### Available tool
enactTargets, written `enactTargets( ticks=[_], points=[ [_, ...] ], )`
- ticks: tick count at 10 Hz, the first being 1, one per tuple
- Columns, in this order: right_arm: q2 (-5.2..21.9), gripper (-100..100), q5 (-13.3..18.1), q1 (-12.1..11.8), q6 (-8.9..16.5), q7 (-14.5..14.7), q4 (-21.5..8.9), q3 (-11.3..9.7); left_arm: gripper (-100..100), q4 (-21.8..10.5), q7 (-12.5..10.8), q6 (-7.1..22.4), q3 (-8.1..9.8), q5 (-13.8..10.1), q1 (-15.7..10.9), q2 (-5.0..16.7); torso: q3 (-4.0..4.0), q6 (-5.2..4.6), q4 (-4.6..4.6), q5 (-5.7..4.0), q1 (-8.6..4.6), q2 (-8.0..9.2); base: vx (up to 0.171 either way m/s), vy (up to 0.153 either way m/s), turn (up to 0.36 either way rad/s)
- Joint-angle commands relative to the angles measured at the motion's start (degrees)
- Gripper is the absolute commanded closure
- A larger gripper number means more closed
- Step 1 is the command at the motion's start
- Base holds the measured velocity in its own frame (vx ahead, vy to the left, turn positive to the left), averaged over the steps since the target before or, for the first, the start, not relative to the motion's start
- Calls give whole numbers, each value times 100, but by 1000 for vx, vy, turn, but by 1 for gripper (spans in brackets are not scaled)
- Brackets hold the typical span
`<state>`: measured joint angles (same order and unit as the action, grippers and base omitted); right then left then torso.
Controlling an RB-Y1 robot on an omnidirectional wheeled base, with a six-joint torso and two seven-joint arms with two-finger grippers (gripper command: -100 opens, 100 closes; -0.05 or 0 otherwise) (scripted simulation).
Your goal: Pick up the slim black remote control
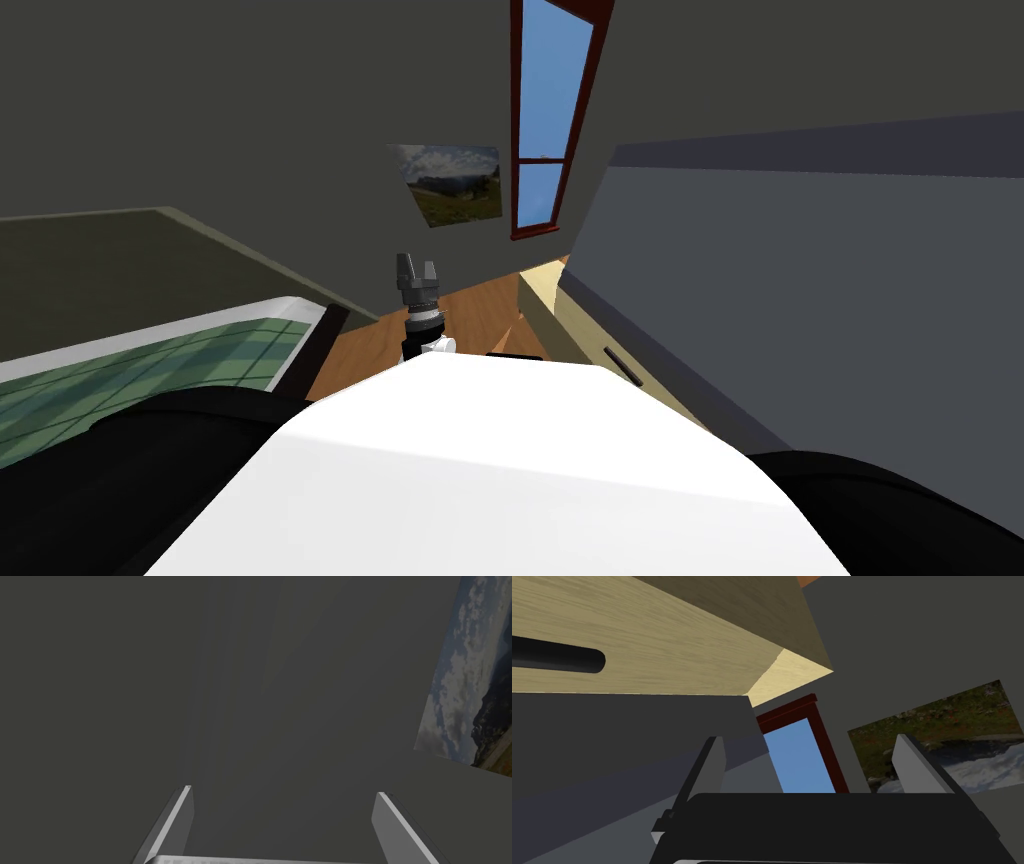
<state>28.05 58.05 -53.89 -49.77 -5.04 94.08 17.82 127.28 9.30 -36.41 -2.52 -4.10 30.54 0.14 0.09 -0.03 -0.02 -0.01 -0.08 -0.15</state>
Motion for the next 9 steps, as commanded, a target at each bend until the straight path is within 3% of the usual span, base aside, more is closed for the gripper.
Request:
enactTargets(
  ticks=[1,2,3,4,5,6,7,8,9],
  points=[
    [107,-100,286,-104,-32,-38,-286,78,0,0,0,0,0,0,0,0,0,0,0,0,0,0,61,-15,270],
    [107,-100,373,-104,-32,-38,-319,78,0,0,0,0,0,0,0,0,1,2,0,1,-3,-2,61,-19,143],
    [189,-100,570,-148,-20,-83,-572,110,0,0,0,0,0,0,0,0,1,-3,-1,0,-1,-1,70,-26,247],
    [189,-100,685,-148,-20,-83,-572,110,0,0,0,0,0,0,0,0,3,3,-1,0,-6,-6,58,-34,134],
    [266,-100,876,-181,-2,-128,-822,135,0,0,0,0,1,0,1,0,2,-2,-1,-1,-6,-3,58,-31,185],
    [266,-100,990,-181,-2,-128,-822,135,0,0,0,0,0,0,0,0,1,1,0,-1,-6,-3,54,-25,129],
    [336,-100,1205,-204,23,-173,-1070,151,0,0,0,0,0,0,0,0,1,-2,0,0,-2,-1,74,-38,271],
    [336,-100,1287,-204,23,-173,-1070,151,0,0,0,0,0,0,0,0,4,2,-1,0,-8,-7,61,-36,134],
    [399,-100,1498,-216,52,-216,-1314,159,0,0,0,0,1,0,1,0,3,-3,-1,-1,-5,-4,62,-39,207]
  ],
)
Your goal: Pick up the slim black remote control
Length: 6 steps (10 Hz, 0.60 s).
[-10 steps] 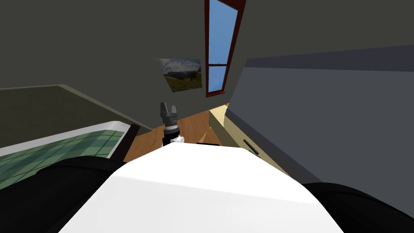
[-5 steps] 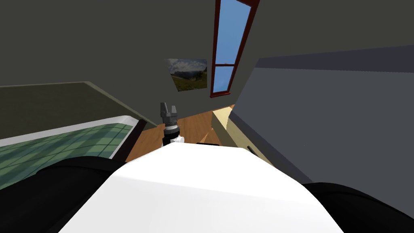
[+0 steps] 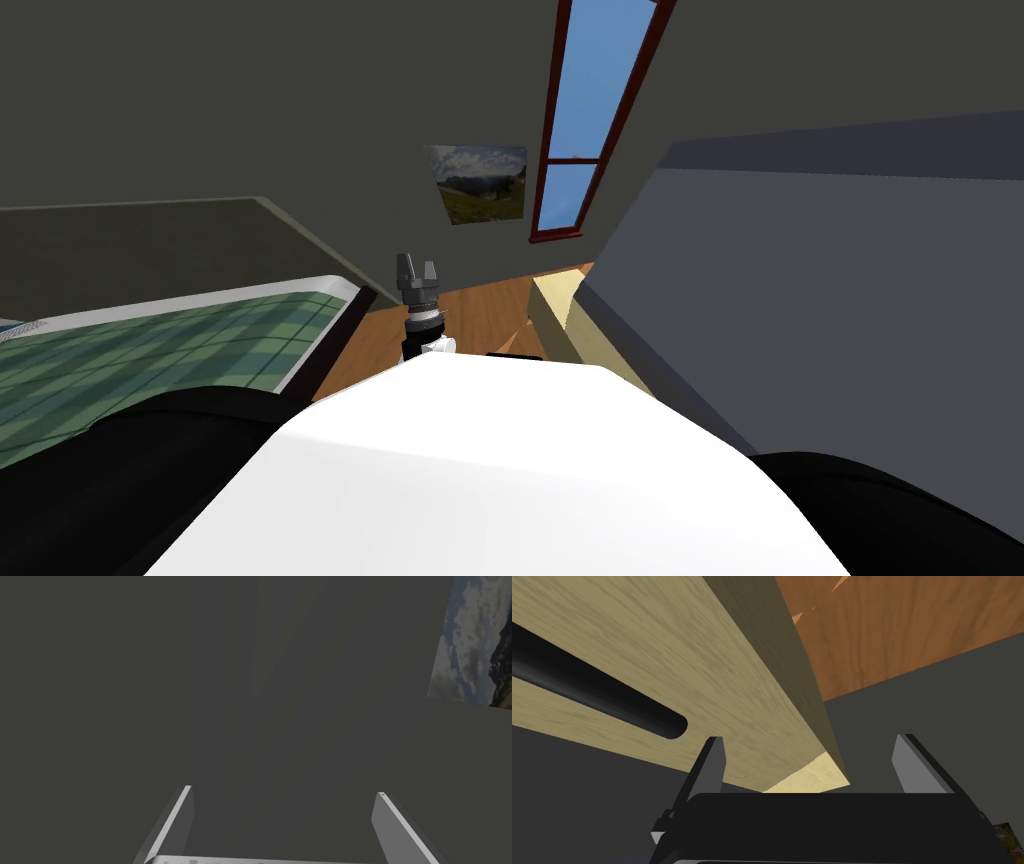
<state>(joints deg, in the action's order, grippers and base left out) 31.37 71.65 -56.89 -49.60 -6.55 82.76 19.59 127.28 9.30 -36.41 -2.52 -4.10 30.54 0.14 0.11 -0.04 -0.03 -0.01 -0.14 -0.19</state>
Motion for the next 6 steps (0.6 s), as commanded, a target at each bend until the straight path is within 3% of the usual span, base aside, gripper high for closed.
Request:
enactTargets(
  ticks=[1,6],
  points=[
    [67,-100,215,84,34,-66,-182,-19,0,0,0,0,0,0,0,0,0,0,0,0,0,0,51,-41,98],
    [202,-100,983,100,138,-190,-835,-47,0,0,0,0,0,0,1,0,-1,-4,0,-1,0,2,56,-42,163]
  ],
)
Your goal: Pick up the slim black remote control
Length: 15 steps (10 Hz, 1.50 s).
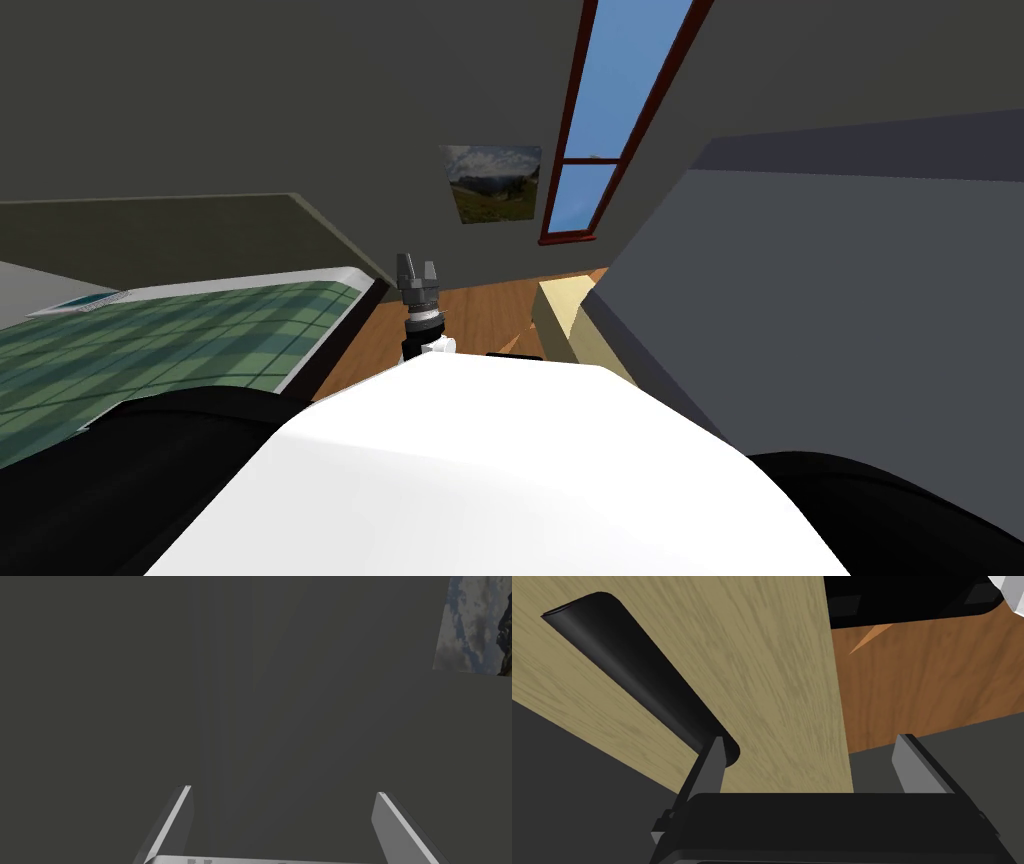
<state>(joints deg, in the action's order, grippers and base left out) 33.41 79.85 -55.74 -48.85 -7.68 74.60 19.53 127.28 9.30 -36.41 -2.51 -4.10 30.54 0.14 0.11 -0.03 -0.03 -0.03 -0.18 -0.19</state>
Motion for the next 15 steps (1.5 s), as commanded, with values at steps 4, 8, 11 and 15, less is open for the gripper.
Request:
enactTargets(
  ticks=[4,8,11,15],
  points=[
    [51,-100,642,24,134,-152,-481,-95,0,0,0,0,0,0,0,0,4,-1,-1,-2,-6,-7,57,-55,158],
    [90,-100,1198,105,223,-245,-1005,-219,0,0,0,0,0,0,1,0,1,-3,-1,0,0,-1,48,-52,151],
    [93,-100,1571,185,280,-309,-1367,-349,0,0,0,0,0,0,1,0,-1,-4,0,2,10,3,41,-36,122],
    [15,-100,1556,332,421,-204,-1653,-488,0,0,0,0,0,0,1,0,-8,-8,3,5,25,15,12,-19,46]
  ],
)
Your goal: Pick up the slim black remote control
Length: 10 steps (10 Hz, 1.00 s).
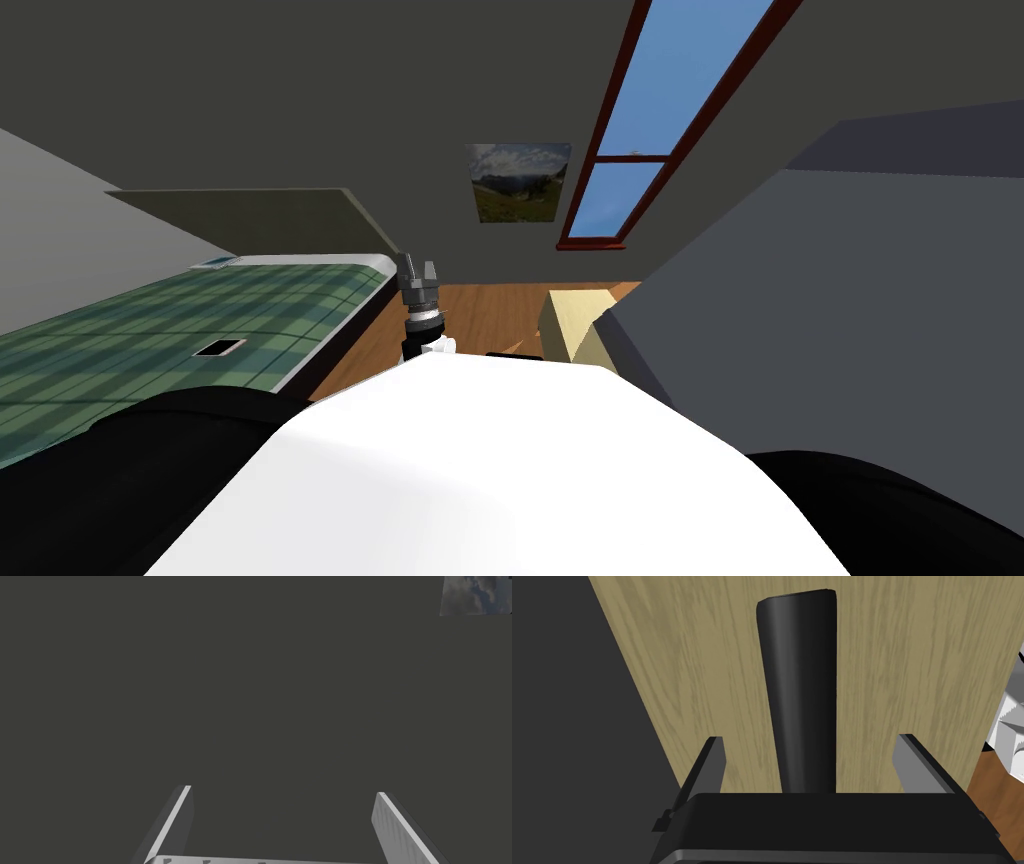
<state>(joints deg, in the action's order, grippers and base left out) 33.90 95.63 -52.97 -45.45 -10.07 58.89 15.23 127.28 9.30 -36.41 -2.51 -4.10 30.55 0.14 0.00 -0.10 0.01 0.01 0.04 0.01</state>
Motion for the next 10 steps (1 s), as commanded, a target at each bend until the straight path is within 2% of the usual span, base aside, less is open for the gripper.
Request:
enactTargets(
  ticks=[1,3,4,5,9,10],
  points=[
    [-77,-100,-42,113,158,65,-167,-124,0,0,0,0,0,0,0,0,0,0,0,0,0,0,-21,-36,63],
    [-164,-100,-83,228,311,125,-336,-255,0,0,0,0,0,0,0,0,-4,-1,1,-2,-8,7,-21,-38,41],
    [-139,-100,-51,177,263,69,-242,-222,0,0,0,0,0,0,0,0,-4,-1,2,-1,-7,7,-8,-7,25],
    [-142,100,-53,182,279,72,-249,-229,0,0,0,0,0,0,0,0,-2,-2,1,1,1,4,0,0,0],
    [-133,100,-51,176,274,77,-245,-226,0,0,0,0,0,0,0,0,-8,-5,7,-17,-17,8,0,0,0],
    [-133,0,-50,177,274,77,-244,-227,0,0,0,0,0,0,0,0,-8,-5,7,-17,-19,9,0,0,0]
  ],
)
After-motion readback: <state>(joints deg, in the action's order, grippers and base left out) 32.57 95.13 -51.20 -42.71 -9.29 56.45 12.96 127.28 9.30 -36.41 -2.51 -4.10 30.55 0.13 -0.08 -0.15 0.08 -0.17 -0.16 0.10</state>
